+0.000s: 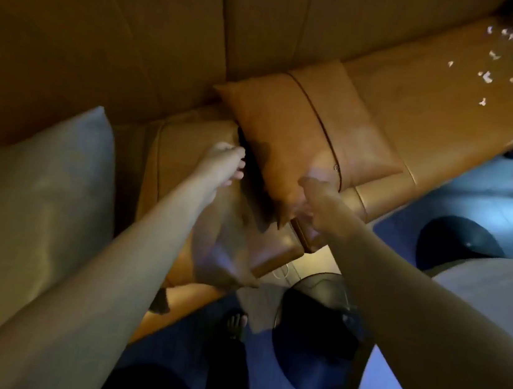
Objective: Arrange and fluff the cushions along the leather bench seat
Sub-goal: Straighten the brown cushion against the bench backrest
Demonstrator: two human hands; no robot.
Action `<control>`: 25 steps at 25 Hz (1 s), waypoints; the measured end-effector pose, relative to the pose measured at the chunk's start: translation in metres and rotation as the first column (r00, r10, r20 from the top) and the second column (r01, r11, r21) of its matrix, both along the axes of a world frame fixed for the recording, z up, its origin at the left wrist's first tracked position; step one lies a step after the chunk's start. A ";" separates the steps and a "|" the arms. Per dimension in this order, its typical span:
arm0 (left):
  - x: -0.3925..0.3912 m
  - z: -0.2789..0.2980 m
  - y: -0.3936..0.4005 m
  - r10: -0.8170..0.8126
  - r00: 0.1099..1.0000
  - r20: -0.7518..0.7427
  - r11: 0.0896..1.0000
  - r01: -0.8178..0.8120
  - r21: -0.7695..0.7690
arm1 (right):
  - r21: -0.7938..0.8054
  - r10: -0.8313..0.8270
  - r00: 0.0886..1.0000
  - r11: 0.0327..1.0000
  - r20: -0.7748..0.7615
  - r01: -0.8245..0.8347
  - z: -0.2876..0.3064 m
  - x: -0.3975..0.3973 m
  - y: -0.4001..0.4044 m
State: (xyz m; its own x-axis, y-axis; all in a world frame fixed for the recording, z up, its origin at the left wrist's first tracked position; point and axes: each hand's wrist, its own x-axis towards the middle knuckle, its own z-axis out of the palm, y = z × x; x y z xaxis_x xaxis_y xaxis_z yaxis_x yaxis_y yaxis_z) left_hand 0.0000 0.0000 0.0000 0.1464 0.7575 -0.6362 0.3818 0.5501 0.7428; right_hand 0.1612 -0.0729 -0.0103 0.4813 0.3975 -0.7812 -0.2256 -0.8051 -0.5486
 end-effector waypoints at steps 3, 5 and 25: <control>0.021 -0.050 0.003 0.017 1.000 0.026 0.986 -0.012 -0.165 | -0.076 -0.027 0.976 0.997 -0.217 0.010 -0.046 0.010 0.003; 0.034 -0.074 0.002 0.091 0.988 0.123 0.956 -0.052 -0.290 | -0.106 -0.034 0.938 0.994 -0.345 -0.002 -0.070 0.013 0.005; 0.117 0.072 -0.012 -0.341 0.919 0.198 0.930 0.300 0.211 | 0.317 -0.167 0.904 0.948 0.394 0.037 0.098 0.042 0.038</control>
State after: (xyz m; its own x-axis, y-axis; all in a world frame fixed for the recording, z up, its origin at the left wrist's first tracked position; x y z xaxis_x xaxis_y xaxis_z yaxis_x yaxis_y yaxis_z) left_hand 0.1173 -0.0117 0.0716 0.5249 0.7402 -0.4202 0.3254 0.2817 0.9026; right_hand 0.2029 -0.0349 0.0875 0.7830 0.5090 -0.3577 0.0008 -0.5758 -0.8176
